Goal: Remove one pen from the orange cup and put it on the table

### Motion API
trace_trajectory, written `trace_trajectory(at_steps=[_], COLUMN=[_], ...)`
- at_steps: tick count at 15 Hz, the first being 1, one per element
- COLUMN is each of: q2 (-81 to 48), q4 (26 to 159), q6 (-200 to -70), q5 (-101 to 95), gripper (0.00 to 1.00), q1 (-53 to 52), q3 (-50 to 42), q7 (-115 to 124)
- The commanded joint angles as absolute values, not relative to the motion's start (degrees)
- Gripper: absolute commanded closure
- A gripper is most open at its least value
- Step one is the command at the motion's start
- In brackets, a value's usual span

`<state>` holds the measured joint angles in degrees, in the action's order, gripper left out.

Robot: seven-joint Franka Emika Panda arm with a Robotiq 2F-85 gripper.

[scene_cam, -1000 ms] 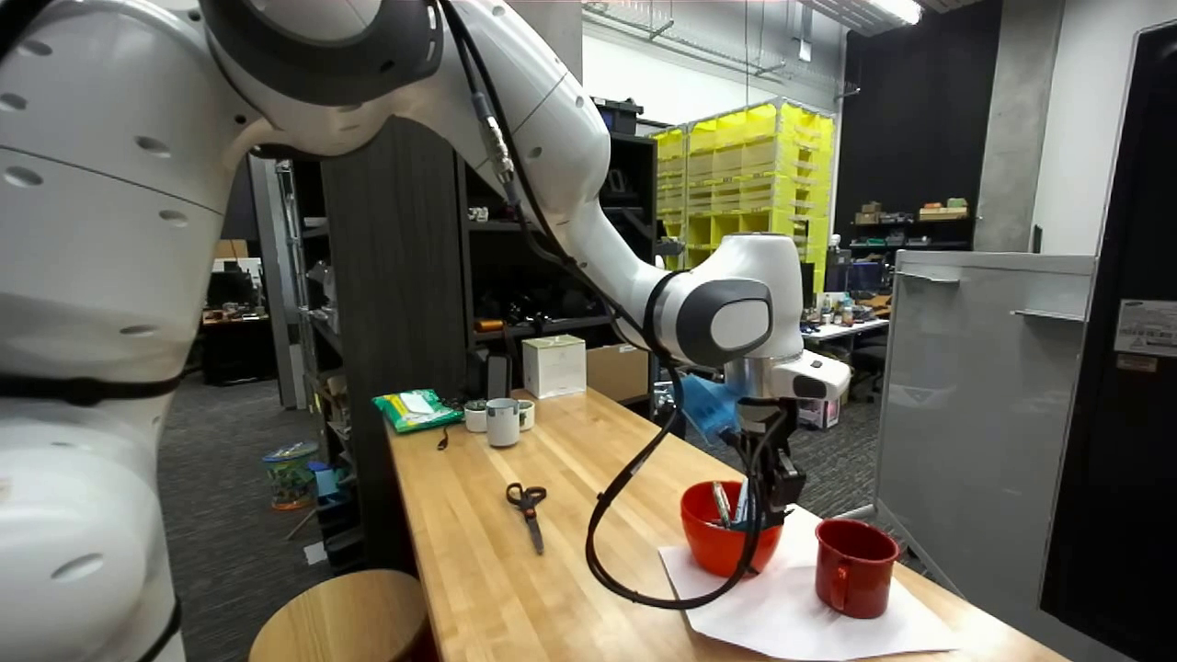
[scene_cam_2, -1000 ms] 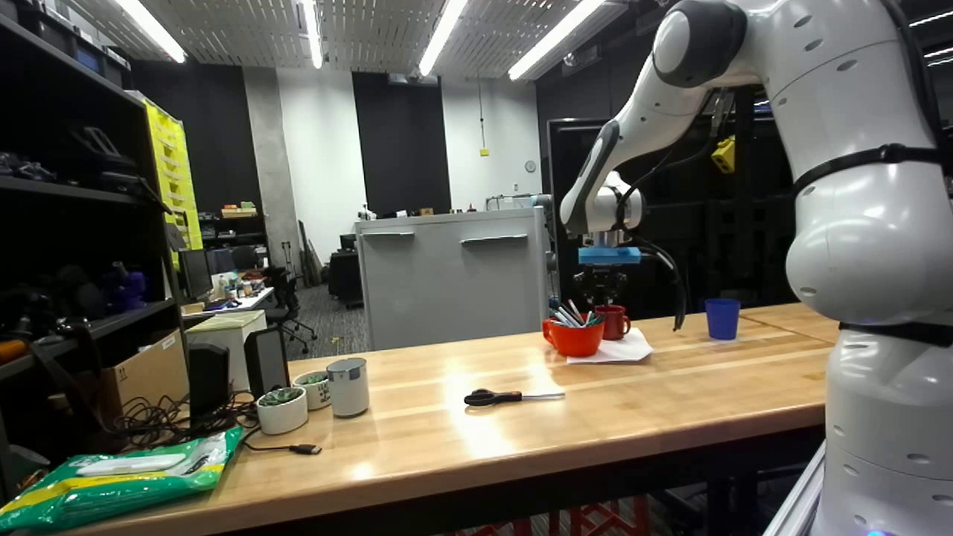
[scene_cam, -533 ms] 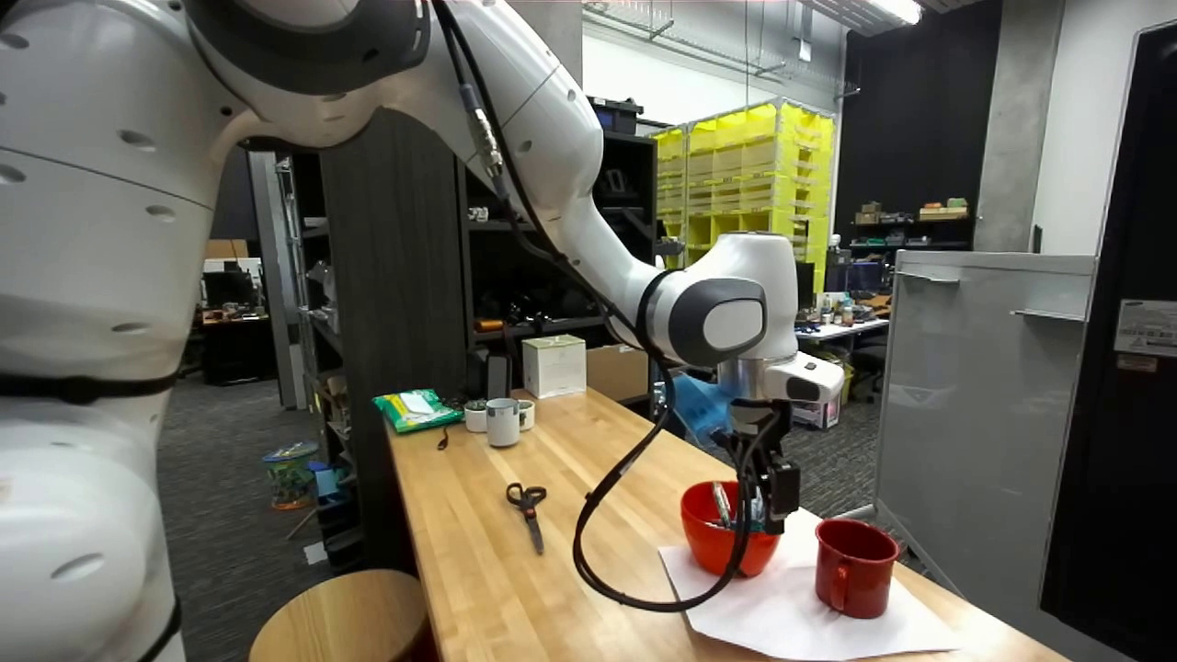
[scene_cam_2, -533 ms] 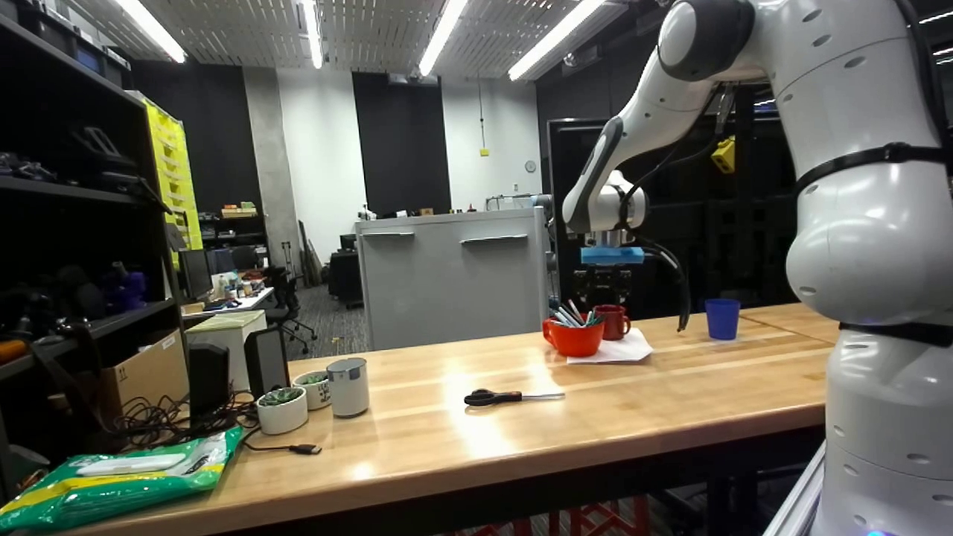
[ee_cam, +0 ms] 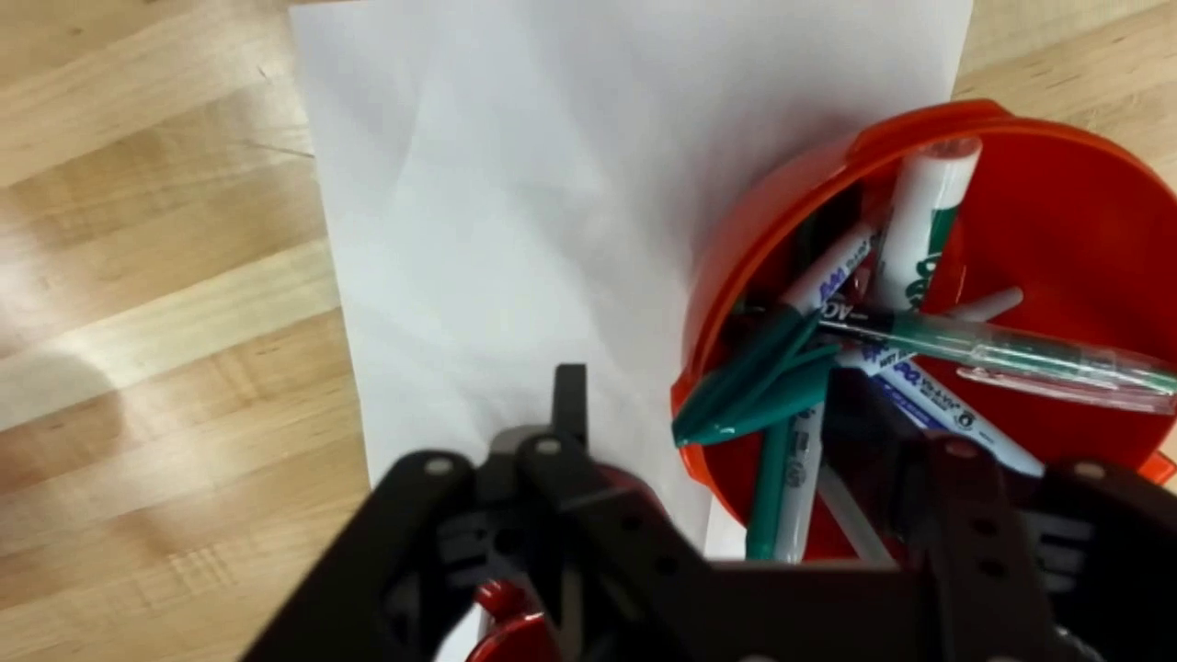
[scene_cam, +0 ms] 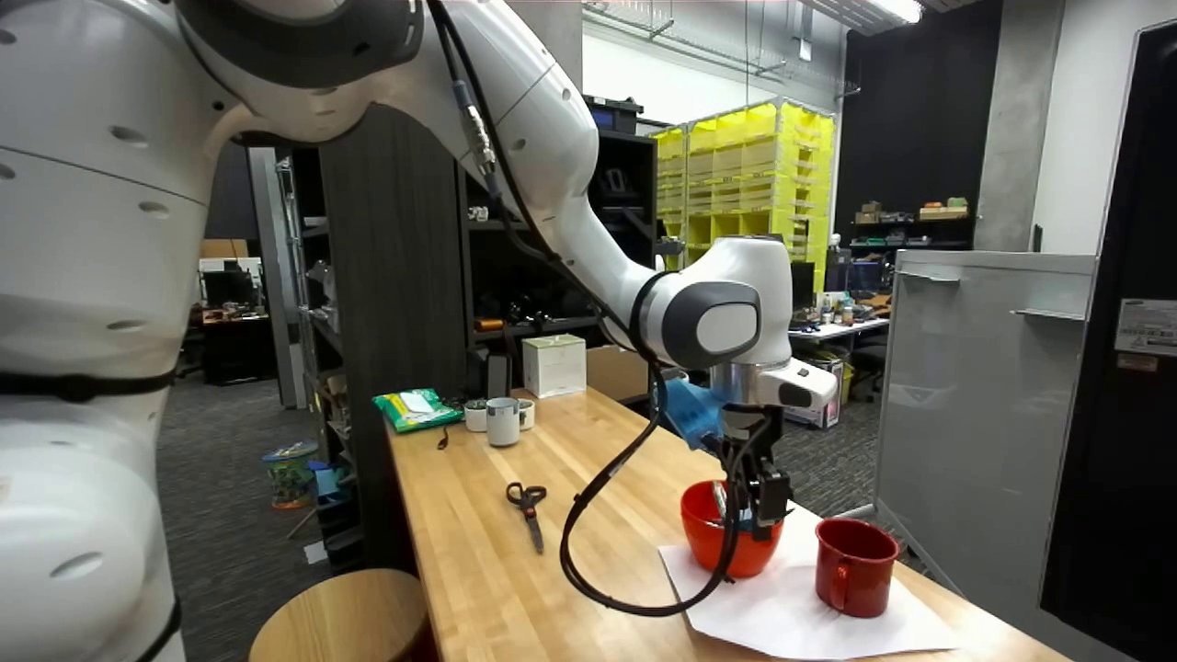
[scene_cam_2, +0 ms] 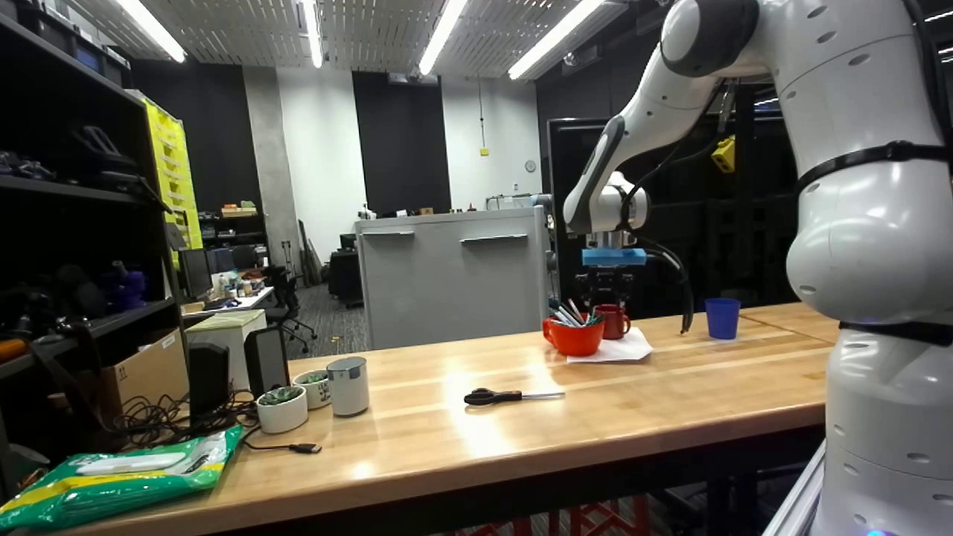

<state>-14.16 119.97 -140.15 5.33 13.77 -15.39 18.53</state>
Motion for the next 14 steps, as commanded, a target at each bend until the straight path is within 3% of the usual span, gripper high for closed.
trace_trajectory(at_steps=[1, 6, 7, 14], q2=[-12.2, -12.1, -11.9, -10.7], q4=[121.6, 121.5, 121.6, 121.9], q6=[-139.2, -139.1, -139.2, -139.9], q5=[5.6, 5.6, 5.5, 5.2], gripper=[0.62, 0.98, 0.94, 0.95], q1=[13.4, 13.4, 13.4, 13.1], q3=[-15.3, -15.2, -15.2, -14.9], q7=[18.2, 18.3, 18.3, 18.0])
